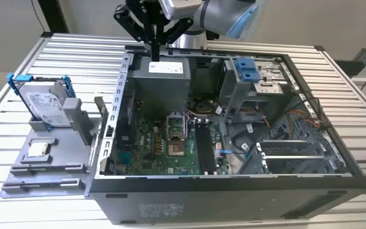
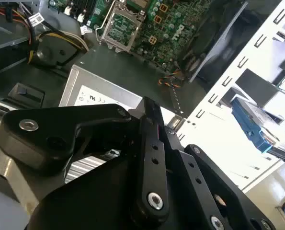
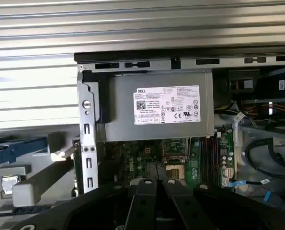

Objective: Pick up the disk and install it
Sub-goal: 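Reach for the disk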

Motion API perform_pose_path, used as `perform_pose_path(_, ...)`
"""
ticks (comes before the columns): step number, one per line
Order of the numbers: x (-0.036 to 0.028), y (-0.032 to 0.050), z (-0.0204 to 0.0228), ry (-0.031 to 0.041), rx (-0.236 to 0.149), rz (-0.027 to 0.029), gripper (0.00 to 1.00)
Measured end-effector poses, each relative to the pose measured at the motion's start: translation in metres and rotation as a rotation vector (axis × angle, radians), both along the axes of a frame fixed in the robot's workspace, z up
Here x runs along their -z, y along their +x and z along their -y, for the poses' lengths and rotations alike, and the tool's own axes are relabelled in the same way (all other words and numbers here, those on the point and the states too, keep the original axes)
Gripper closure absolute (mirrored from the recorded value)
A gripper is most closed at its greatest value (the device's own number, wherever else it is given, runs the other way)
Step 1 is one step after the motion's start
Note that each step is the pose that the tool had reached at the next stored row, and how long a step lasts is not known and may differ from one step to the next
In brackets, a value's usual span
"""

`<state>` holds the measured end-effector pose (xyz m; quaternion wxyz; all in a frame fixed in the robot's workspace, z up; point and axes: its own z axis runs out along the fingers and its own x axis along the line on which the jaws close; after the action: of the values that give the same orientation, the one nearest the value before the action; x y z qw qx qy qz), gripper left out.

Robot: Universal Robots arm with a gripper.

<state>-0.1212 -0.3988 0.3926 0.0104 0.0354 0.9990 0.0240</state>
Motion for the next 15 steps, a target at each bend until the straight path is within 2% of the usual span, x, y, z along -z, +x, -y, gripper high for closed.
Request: perform_pose_path(15, -0.0001, -0.0017, 0.0, 0.0002, 0.0, 0.0, 1.0)
